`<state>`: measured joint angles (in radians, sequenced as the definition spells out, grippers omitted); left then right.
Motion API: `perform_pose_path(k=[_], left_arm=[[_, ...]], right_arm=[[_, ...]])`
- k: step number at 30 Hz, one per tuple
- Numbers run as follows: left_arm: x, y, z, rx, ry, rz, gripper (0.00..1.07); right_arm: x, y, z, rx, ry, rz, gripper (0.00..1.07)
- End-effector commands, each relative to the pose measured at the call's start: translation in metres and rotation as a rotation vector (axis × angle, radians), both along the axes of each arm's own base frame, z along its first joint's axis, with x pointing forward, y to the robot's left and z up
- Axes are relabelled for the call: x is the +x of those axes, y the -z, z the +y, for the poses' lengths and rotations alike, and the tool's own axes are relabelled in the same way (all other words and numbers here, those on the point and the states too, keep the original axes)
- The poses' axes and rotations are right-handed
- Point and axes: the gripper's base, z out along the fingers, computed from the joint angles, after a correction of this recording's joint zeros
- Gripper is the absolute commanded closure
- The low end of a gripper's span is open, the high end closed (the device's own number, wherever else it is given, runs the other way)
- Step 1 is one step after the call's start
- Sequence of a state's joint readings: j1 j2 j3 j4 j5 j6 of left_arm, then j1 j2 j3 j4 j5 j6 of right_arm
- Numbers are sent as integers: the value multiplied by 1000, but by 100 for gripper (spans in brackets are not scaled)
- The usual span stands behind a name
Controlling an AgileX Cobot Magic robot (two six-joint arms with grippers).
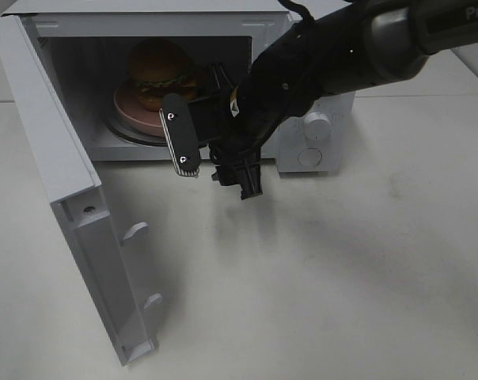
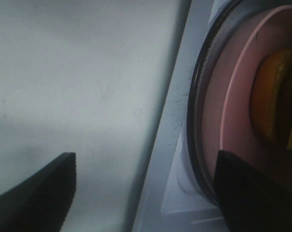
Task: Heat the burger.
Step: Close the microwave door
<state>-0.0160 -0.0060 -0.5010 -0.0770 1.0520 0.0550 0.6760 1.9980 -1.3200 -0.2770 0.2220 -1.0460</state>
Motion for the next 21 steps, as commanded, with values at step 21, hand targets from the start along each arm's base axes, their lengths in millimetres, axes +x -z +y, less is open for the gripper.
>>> perform_pose_path(k=[21], left_arm=[[-3, 0, 0, -4, 3, -35, 6]], right_arm=[[-75, -28, -58, 31, 65, 50, 31]])
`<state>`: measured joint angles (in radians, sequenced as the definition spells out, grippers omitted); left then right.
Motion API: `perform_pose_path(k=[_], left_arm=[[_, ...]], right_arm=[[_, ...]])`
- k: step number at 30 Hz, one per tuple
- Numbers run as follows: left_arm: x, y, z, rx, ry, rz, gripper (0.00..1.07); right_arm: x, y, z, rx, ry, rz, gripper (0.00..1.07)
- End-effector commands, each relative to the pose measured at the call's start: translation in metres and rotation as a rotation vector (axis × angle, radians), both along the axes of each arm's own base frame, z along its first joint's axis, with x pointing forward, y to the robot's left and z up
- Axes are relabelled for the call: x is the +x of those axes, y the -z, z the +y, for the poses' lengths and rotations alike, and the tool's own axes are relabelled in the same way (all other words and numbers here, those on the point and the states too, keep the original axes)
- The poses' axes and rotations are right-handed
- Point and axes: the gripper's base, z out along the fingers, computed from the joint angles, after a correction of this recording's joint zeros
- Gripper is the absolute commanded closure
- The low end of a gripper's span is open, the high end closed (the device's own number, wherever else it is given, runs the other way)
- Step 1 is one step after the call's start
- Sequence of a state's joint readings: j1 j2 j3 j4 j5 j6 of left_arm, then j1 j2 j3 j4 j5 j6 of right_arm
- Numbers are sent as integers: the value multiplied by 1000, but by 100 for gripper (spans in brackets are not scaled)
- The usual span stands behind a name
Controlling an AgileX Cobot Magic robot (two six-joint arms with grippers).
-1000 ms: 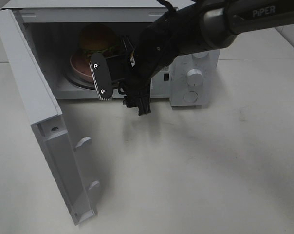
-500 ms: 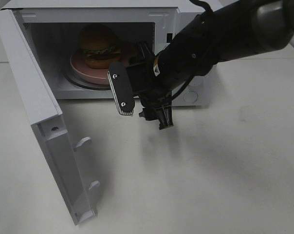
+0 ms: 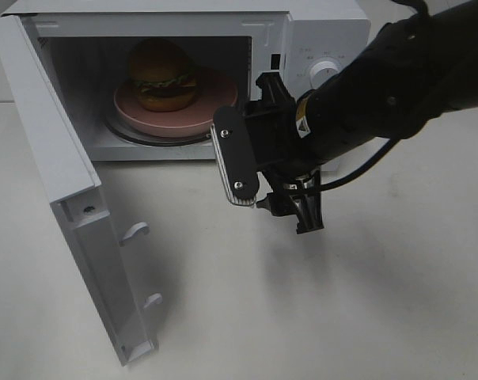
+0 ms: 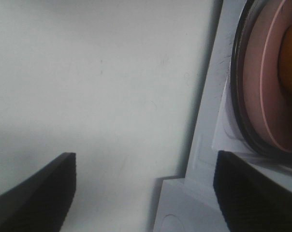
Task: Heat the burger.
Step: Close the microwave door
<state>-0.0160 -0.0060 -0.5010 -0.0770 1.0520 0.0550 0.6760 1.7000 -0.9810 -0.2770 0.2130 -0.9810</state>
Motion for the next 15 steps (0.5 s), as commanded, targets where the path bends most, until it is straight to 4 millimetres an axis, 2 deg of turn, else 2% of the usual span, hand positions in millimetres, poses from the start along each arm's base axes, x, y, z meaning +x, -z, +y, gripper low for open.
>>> perform_pose_path(k=[1, 3, 9, 15], left_arm=[[-3, 0, 0, -4, 3, -35, 6], [-3, 0, 0, -4, 3, -35, 6], [-3, 0, 0, -4, 3, -35, 6], [-3, 0, 0, -4, 3, -35, 6]], right_arm=[[-8, -5, -5, 16, 16, 4, 31], [-21, -10, -14, 37, 32, 11, 31], [-33, -18, -23, 64, 45, 9, 31], [-57, -30, -42, 121, 98, 20, 31]])
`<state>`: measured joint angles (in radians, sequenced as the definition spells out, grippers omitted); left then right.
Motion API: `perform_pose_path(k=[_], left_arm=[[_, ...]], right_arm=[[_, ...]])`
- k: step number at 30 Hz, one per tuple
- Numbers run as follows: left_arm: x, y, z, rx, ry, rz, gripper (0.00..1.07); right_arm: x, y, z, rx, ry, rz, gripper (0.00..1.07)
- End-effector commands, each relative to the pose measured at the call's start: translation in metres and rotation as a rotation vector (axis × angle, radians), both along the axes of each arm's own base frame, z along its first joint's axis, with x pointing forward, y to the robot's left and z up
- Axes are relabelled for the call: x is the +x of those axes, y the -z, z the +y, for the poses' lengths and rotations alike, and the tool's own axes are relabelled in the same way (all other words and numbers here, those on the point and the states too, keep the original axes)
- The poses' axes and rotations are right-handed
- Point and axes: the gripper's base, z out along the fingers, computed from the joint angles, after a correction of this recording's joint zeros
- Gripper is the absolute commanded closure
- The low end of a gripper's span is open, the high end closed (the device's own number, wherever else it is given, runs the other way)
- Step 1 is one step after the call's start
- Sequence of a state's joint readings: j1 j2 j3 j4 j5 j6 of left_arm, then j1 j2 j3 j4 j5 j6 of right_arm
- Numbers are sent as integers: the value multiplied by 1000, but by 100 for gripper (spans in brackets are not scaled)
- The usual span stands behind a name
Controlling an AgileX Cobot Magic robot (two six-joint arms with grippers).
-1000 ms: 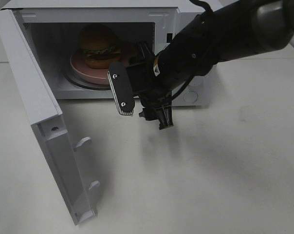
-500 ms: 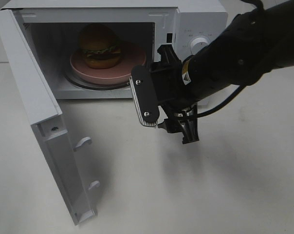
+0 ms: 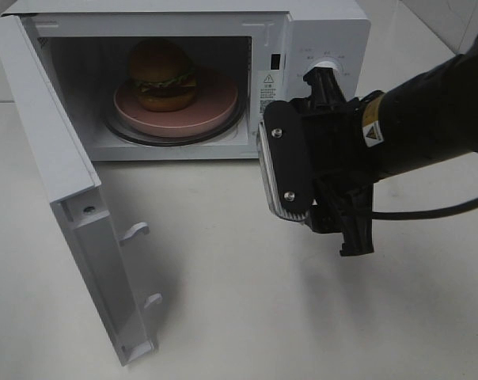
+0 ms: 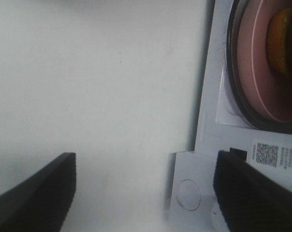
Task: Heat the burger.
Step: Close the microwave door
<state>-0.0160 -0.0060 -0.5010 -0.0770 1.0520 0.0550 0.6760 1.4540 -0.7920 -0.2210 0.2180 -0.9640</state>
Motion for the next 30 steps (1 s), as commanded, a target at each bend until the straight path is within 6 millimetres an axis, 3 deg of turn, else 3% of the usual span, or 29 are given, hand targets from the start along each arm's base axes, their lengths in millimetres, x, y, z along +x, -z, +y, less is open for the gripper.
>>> perform_pose_path(k=[1, 4, 7, 12, 17, 30], left_arm=[[-3, 0, 0, -4, 3, -35, 6], [-3, 0, 0, -4, 3, -35, 6], [-3, 0, 0, -4, 3, -35, 6], [-3, 0, 0, -4, 3, -35, 6], [-3, 0, 0, -4, 3, -35, 6], [-3, 0, 0, -4, 3, -35, 6]], right_arm=[[-14, -6, -9, 61, 74, 44, 31], [-31, -14, -22, 142, 214, 133, 31], [-34, -16, -25, 164, 255, 154, 31], [-56, -34, -44, 297, 556, 291, 31], [-69, -40, -56, 329, 727, 371, 31], [-97, -48, -81, 237, 918, 475, 31]])
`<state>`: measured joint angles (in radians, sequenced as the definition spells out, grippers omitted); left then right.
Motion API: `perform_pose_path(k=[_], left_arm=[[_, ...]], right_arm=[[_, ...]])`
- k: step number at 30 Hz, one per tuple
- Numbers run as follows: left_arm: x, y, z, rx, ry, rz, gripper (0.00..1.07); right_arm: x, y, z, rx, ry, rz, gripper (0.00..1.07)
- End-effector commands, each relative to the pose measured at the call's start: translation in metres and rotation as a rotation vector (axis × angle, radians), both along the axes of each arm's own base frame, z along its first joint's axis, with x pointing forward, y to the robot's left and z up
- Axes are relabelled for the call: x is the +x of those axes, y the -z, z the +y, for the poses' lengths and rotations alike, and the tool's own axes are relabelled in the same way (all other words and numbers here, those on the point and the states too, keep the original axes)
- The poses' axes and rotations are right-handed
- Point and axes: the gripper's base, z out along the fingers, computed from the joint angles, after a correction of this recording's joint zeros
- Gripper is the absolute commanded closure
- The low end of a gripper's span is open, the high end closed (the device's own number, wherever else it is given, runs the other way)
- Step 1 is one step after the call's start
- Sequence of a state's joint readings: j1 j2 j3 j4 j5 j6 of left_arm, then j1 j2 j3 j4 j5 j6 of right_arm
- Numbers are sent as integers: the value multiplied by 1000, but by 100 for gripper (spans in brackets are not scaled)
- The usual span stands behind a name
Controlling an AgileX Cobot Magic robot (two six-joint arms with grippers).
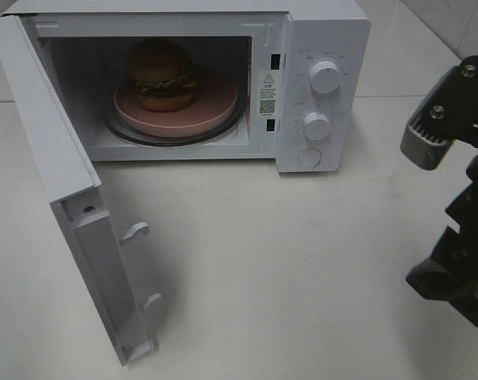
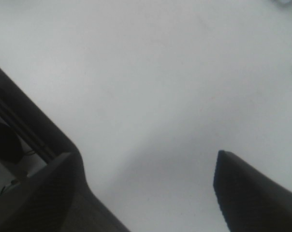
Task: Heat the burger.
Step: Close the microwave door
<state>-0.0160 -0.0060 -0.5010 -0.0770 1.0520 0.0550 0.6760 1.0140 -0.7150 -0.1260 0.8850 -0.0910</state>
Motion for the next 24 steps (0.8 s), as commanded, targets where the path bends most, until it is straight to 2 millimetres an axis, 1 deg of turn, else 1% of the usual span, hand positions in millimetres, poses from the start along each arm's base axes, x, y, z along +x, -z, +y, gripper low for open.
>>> perform_pose_path(k=[1, 2, 3, 5, 6, 7, 8, 9, 11, 12, 13, 14, 16, 18, 19, 21, 22, 23, 24], left_arm=[[-3, 0, 0, -4, 3, -35, 6], [-3, 0, 0, -4, 3, -35, 6], [-3, 0, 0, -4, 3, -35, 6], [-3, 0, 0, -4, 3, -35, 6], [-3, 0, 0, -4, 3, -35, 6], [-3, 0, 0, -4, 3, -35, 6], [-3, 0, 0, -4, 3, -35, 6], [-3, 0, 0, -4, 3, -35, 6], [-3, 0, 0, -4, 3, -35, 6], [-3, 0, 0, -4, 3, -35, 6], [-3, 0, 0, -4, 3, -35, 6], [-3, 0, 0, -4, 3, -35, 6], [-3, 0, 0, -4, 3, -35, 6], [-3, 0, 0, -4, 3, -35, 6], [-3, 0, 0, -4, 3, -35, 6], [-3, 0, 0, -4, 3, -35, 6], [-3, 0, 0, -4, 3, -35, 6], [-3, 0, 0, -4, 3, -35, 6], [-3, 0, 0, -4, 3, -35, 6]], right_arm=[[-11, -2, -8, -9, 42, 40, 31], [-11, -2, -8, -9, 42, 40, 31], [-17, -7, -14, 0, 56, 26, 31], [-21, -10, -18, 9, 63, 13, 31], [-26, -15, -26, 40, 93, -5, 31], [-26, -15, -26, 40, 93, -5, 31], [-27, -17, -30, 51, 116, -9, 31], [-31, -21, -39, 77, 169, -25, 31], [-33, -23, -43, 88, 191, -35, 31], [-38, -25, -51, 112, 236, -58, 31], [-38, -25, -51, 112, 236, -58, 31], [-44, -24, -58, 132, 279, -80, 31], [-47, -24, -61, 141, 295, -89, 31], [-57, -19, -69, 170, 344, -114, 31], [-57, -19, -69, 170, 344, -114, 31], [-67, -15, -77, 195, 398, -147, 31], [-67, -15, -77, 195, 398, -147, 31], [-74, -13, -81, 206, 427, -175, 31], [-74, -13, -81, 206, 427, -175, 31]])
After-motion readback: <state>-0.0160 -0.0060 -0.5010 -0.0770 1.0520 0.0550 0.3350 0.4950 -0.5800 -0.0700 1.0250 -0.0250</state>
